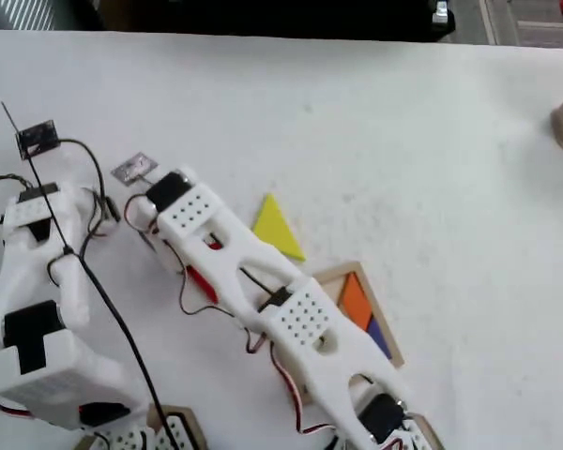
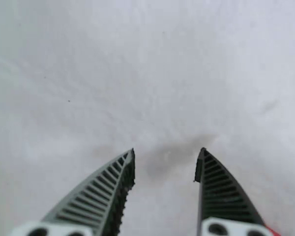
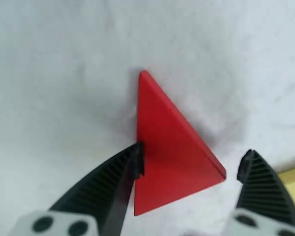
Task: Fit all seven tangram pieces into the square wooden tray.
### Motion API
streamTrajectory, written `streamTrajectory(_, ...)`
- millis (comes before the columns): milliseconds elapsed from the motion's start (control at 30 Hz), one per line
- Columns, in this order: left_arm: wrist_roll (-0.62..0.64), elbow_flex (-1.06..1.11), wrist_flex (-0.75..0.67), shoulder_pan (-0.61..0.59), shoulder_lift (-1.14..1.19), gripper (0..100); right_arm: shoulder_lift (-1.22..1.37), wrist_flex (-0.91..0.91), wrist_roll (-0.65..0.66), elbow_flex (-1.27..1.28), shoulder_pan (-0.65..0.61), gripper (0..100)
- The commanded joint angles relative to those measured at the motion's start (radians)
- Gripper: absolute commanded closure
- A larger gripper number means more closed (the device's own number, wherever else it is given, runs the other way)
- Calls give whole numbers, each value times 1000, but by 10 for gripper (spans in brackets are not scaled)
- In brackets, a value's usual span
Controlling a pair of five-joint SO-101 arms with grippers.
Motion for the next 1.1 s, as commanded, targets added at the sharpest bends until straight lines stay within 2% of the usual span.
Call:
streamTrajectory(0,-11,-3,-12,10,-59,793,-1,21,-3,31,10,687)
streamTrajectory(200,-14,-3,-11,7,-59,793,-1,22,-8,40,7,623)
streamTrajectory(400,-14,-3,-11,8,-59,793,-1,21,-8,40,5,626)
streamTrajectory(500,-14,-3,-11,8,-59,793,-1,21,-9,40,5,711)
streamTrajectory(700,-14,-3,-11,8,-59,793,1,21,-8,41,5,990)
streamTrajectory(767,-14,-3,-12,10,-59,793,1,22,-8,41,5,965)
streamTrajectory(900,-14,-3,-14,10,-59,793,-16,24,-5,55,5,980)
streamTrajectory(1067,-11,-3,-17,10,-59,794,-151,25,-3,169,8,982)
